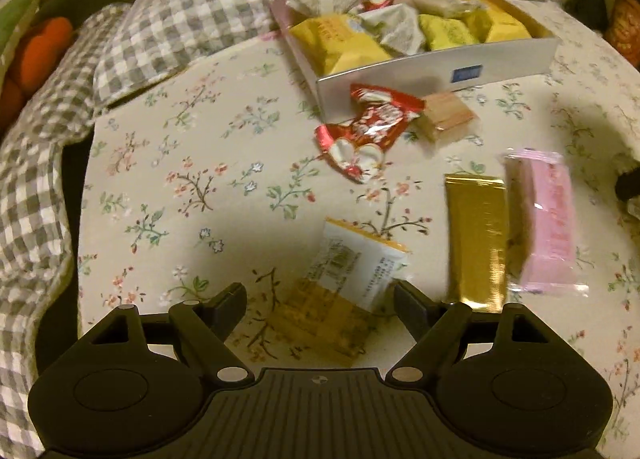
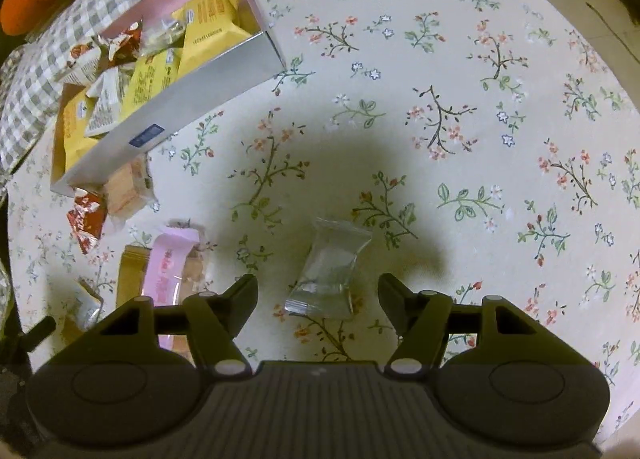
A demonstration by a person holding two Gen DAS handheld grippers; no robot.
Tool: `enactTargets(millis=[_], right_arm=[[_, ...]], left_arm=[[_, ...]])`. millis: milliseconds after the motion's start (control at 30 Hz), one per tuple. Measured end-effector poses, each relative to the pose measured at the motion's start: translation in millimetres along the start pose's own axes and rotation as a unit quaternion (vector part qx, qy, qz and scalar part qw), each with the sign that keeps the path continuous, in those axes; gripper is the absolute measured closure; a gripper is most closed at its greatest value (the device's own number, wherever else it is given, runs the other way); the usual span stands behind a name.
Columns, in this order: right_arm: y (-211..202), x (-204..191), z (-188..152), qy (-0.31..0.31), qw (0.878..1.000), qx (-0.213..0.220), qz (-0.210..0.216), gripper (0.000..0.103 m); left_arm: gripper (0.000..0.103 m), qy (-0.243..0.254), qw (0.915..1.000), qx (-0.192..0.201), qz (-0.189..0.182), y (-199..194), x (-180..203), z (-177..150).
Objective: Organize snacks
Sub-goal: 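Grasp the white-and-orange printed packet with the left gripper while the right grasps the clear wrapper, then lift both held packets and carry them over the box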
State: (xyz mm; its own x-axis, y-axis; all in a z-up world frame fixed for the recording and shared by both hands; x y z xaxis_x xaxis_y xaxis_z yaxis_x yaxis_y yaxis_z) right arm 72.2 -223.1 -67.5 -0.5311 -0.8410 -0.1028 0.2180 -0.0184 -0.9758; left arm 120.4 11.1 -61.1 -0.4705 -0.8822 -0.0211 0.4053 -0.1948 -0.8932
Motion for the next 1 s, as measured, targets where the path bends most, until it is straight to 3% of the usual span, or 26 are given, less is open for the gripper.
enactTargets(millis=[67,133,200,333,400,1000], right_arm=[[4,-2,0,-0.005,1.0,0.001,-0.008,0.038],[4,-5,2,-0.015,1.0,0.012,-0.02,0.039],[4,-7,2,-0.017,0.999,0.018,-0.021,0.043],[2,-14,2,-0.045,0.998,0.036,-0.022,0.073],[1,-16,2,-0.055,0.998,0.036,-0.015,0.079],[-17,-27,5,-0.078,0.995,0.064,0.021,0.081]], left_arm=[[0.022,-0.012,0.9999,0.001,-0.009,0,-2,1],[0.034,-0.007,0.9999,0.006,-0.013,-1,1,2],[0.064,-0.009,0.9993,0.009,-0.034,-3,6,3],[0.066,-0.015,0.9991,0.009,-0.039,-4,7,3],[0.066,-0.02,0.999,0.008,-0.04,-4,6,3],[0.066,-0.04,0.9985,0.034,-0.016,-18,8,9]])
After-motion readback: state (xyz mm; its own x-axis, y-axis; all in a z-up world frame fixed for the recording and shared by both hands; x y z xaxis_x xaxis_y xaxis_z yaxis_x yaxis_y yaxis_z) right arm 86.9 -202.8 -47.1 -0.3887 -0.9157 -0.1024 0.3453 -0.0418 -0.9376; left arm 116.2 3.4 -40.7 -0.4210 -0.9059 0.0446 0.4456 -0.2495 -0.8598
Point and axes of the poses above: each gripper's, at about its wrist camera, not at the fingertips, and y roughly the way its jaws point, x to its right, z to its top, the point moved 5 cm from there along y, roughly the way its jaws point, and after that the axes turned 7 degrees about -z, right-handed, at the moved point
